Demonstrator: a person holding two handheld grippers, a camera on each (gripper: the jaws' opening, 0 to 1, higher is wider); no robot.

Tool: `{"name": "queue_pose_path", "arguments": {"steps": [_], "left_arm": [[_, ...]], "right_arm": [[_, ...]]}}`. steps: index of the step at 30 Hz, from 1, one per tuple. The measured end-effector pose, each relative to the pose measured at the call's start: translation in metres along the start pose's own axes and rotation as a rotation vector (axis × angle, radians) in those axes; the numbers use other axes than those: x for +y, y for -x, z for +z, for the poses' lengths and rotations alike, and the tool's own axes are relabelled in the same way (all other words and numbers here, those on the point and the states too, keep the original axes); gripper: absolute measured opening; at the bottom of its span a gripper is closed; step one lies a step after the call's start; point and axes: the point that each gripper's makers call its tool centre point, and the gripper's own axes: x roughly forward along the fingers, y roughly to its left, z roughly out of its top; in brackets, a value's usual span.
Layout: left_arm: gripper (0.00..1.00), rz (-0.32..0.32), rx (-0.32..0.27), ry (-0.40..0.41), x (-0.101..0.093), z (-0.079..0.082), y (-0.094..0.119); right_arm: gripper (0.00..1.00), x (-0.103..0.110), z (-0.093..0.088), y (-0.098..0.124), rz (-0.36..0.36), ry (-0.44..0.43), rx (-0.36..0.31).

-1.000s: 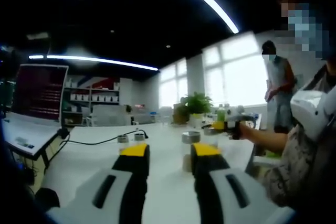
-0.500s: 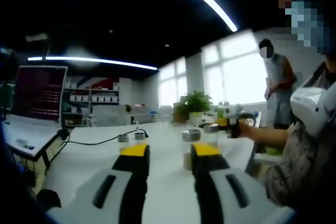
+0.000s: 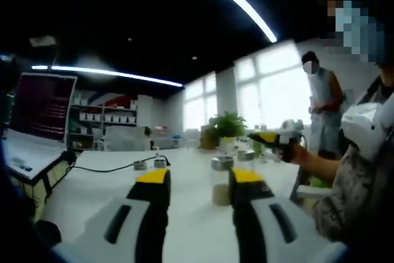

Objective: Rotate the seasoning bottle until the label or dispensing opening points toward the visible target arrow and the bottle remains upright within the marked orientation range

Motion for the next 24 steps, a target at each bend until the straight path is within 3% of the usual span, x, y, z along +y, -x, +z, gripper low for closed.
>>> {"name": "queue_pose_path", "arguments": {"steps": [2,5,11,14,18,24], "left_arm": [[0.36,-0.003,-0.022,-0.003,0.001,0.001,0.0],[0.41,-0.002,-0.06,0.026,0.004,0.004,-0.002],[0.45,0.021,-0.107,0.051,0.012,0.008,-0.002],[0.44,0.048,-0.1,0.046,0.02,0.005,-0.003],[0.43,0.038,-0.093,0.074,0.024,0.001,-0.009],[0.43,0.007,-0.032,0.099,0.028,-0.01,-0.032]], "right_arm": [[0.33,0.0,0.003,0.006,-0.028,-0.004,-0.014],[0.27,-0.002,0.009,0.015,-0.077,-0.004,-0.039],[0.26,-0.003,0.012,0.026,-0.134,-0.077,-0.087],[0.25,-0.002,0.005,0.027,-0.154,-0.079,-0.075],[0.24,0.006,0.001,0.029,-0.15,-0.124,-0.083],[0.24,0.011,0.002,0.034,-0.194,-0.074,-0.083]]}}
